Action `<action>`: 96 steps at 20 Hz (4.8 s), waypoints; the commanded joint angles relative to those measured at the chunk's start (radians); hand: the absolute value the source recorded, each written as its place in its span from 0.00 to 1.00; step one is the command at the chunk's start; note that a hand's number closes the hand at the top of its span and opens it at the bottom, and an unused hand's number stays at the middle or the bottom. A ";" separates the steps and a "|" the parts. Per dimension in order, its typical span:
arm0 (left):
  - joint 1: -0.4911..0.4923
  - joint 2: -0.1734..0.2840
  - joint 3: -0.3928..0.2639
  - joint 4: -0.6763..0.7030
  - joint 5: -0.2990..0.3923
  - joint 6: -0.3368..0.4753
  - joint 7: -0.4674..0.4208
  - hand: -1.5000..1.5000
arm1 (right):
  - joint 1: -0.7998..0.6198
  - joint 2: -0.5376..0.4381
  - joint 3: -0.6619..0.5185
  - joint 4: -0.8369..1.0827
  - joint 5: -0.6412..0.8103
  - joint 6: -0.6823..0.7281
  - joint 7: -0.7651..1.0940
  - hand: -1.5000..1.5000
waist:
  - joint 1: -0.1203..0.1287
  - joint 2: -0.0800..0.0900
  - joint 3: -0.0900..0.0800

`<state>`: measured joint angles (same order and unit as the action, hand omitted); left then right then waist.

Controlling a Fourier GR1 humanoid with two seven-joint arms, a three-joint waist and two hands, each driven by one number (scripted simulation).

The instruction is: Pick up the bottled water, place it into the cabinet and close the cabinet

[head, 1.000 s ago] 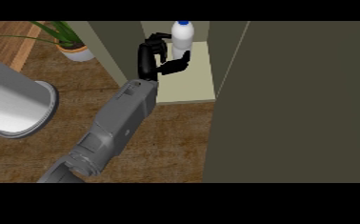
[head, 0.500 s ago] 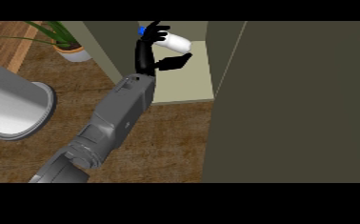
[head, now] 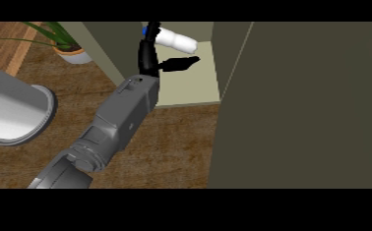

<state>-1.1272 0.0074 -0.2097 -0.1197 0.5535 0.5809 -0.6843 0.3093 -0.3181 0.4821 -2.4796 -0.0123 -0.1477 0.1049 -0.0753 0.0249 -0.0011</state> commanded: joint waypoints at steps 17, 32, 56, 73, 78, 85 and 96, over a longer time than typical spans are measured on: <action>0.004 -0.007 -0.006 -0.163 0.059 -0.372 0.001 0.00 | 0.000 0.026 -0.001 -0.055 0.003 0.002 0.052 0.00 | 0.024 -0.017 0.001; 0.518 0.058 -0.223 -0.863 0.059 -0.288 0.181 1.00 | 0.075 -0.030 0.004 -0.117 0.093 0.033 0.050 0.00 | 0.093 -0.040 0.001; 1.271 0.425 -0.219 -1.666 0.026 -0.311 0.200 1.00 | -0.393 0.214 0.403 0.084 0.138 0.041 0.505 1.00 | 0.098 -0.029 -0.001; 1.422 0.533 -0.047 -1.676 0.145 -0.509 0.143 1.00 | -0.821 0.308 0.328 0.421 0.206 -0.223 0.554 1.00 | 0.133 -0.018 -0.003; 1.437 0.552 -0.023 -1.680 0.155 -0.549 0.138 1.00 | -0.954 0.312 0.187 0.584 0.092 -0.305 0.508 1.00 | 0.136 -0.015 -0.001; 1.517 0.580 0.062 -1.658 0.188 -0.632 0.101 1.00 | -1.065 0.317 -0.061 0.872 -0.226 -0.103 0.393 1.00 | 0.113 -0.017 0.001; 1.550 0.593 0.103 -1.690 0.195 -0.689 0.130 1.00 | -1.212 0.267 -0.272 1.388 -0.261 0.129 0.101 1.00 | 0.117 -0.014 0.001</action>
<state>0.4031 0.5841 -0.1288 -1.8131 0.7378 -0.0684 -0.5519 -0.8578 -0.0069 0.3077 -1.2960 -0.2985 -0.0266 0.2845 0.0411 -0.0163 -0.0051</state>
